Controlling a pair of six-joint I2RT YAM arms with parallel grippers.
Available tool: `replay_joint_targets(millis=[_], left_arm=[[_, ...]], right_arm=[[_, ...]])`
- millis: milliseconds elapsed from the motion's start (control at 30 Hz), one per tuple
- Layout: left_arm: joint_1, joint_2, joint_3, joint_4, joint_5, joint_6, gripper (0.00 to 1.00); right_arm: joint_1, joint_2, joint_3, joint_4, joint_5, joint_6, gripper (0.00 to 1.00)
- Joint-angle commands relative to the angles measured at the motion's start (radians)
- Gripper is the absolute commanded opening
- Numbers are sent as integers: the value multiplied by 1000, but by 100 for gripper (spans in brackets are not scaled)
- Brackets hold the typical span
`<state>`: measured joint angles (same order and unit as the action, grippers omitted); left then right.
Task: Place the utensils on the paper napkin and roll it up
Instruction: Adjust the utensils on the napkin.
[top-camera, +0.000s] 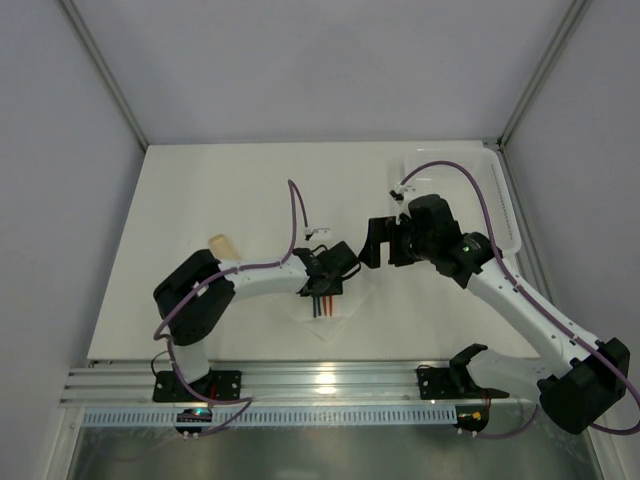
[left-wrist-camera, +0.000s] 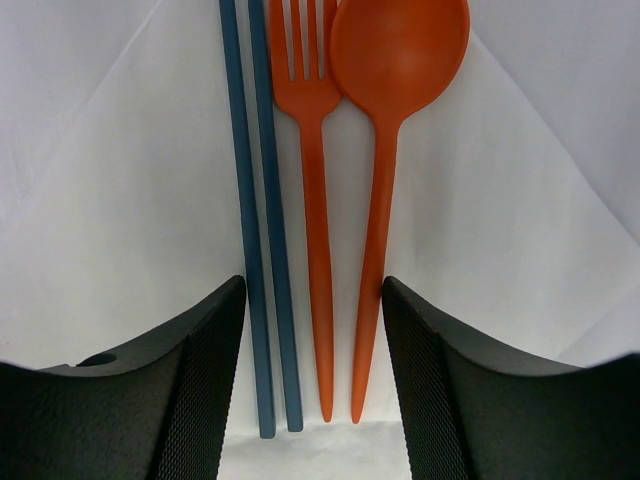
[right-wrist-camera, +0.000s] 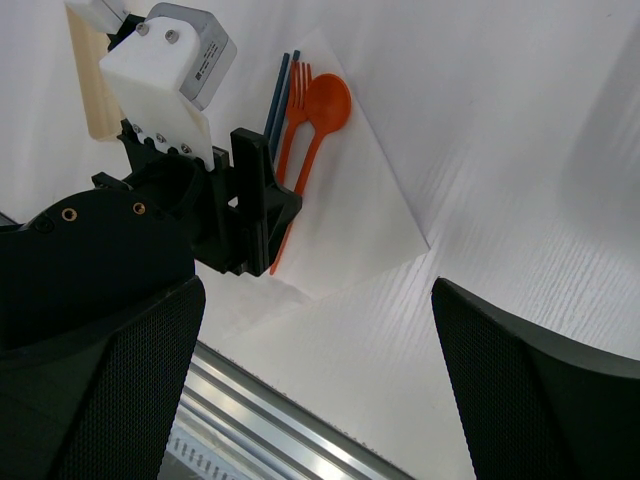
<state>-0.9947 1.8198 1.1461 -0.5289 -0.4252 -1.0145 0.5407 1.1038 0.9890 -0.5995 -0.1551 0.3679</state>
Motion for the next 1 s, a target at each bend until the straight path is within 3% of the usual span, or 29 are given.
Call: replay_joint_targets(millis=[0, 433, 967], left_arm=[[-13, 16, 38, 15, -7, -7, 57], [-15, 10, 35, 15, -10, -7, 48], [-15, -5, 23, 10, -21, -15, 44]], right_arm=[[13, -25, 13, 52, -57, 6, 100], [13, -25, 11, 50, -61, 5, 100], [13, -25, 10, 52, -63, 8, 100]])
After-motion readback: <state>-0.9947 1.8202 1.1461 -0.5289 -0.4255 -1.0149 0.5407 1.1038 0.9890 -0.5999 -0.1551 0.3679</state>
